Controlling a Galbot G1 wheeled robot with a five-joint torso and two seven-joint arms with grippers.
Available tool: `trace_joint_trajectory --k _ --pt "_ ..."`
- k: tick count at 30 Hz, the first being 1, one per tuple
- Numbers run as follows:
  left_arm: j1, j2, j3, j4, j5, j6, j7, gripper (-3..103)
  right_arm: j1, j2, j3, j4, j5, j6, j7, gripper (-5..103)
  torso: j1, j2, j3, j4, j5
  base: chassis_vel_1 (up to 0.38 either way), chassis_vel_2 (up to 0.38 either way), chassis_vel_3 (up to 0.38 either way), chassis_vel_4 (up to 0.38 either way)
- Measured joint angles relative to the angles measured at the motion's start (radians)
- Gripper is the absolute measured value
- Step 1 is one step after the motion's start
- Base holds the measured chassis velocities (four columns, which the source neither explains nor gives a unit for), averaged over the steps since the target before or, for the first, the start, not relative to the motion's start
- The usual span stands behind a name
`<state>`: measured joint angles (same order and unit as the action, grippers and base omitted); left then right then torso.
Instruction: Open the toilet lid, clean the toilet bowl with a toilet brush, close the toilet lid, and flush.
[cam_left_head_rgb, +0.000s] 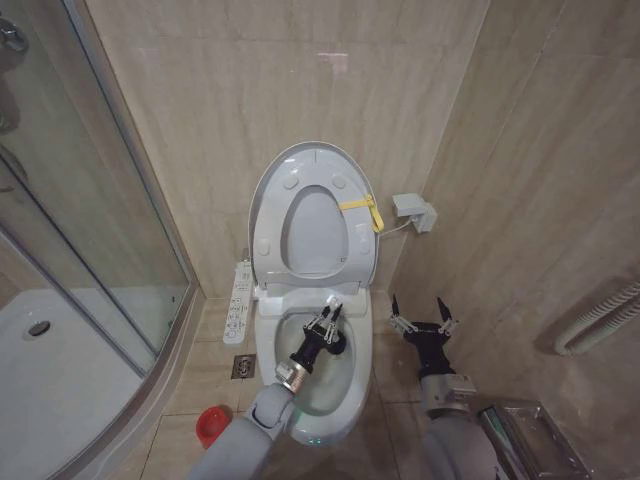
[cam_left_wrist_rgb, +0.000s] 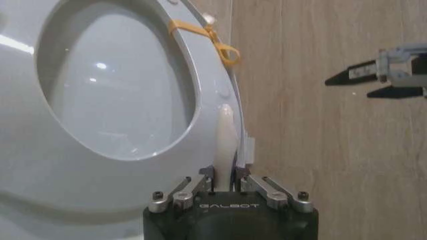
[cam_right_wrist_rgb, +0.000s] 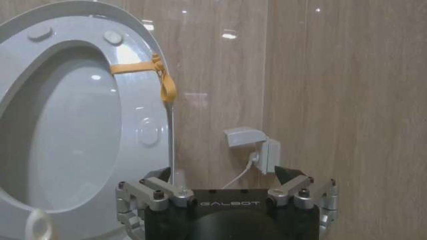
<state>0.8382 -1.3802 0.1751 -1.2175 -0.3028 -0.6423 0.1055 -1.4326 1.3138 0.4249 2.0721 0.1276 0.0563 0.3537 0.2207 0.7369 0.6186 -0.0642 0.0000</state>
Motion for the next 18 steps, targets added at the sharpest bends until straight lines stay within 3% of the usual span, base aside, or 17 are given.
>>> trace_joint_trajectory --k 18 --pt "-0.006 0.004 0.009 0.031 -0.029 0.005 -0.003 19 0.000 0.000 0.000 0.000 0.000 0.000 0.000 100 0.000 0.000 0.000 0.0005 0.0000 0.000 0.000 0.000 0.000"
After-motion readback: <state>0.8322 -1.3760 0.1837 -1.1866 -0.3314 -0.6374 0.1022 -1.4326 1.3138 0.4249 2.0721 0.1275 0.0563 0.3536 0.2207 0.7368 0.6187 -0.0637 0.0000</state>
